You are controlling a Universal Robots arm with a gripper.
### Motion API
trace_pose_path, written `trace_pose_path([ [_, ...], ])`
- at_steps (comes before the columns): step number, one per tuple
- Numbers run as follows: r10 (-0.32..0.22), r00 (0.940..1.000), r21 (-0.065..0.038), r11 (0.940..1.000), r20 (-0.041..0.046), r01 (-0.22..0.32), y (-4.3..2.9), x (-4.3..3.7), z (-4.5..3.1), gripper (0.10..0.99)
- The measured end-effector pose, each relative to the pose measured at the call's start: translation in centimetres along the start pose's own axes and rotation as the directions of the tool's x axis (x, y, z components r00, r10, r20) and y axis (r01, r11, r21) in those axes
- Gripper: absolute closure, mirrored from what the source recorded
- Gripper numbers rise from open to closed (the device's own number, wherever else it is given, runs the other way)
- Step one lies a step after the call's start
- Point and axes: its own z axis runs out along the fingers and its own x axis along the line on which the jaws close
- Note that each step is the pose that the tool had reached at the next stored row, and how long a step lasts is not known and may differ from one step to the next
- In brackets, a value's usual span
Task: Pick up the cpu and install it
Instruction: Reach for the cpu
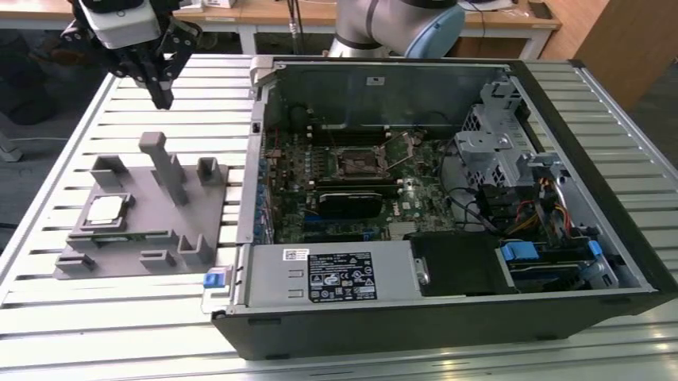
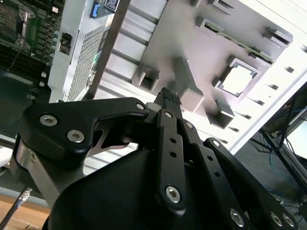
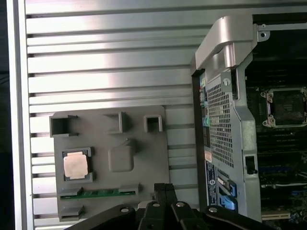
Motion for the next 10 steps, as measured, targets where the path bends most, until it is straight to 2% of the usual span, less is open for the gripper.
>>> trace_pose_path([
  [10, 0.000, 1.0000, 0.000, 1.0000, -0.0044, 0.000, -0.19, 2.36, 0.21, 0.980],
])
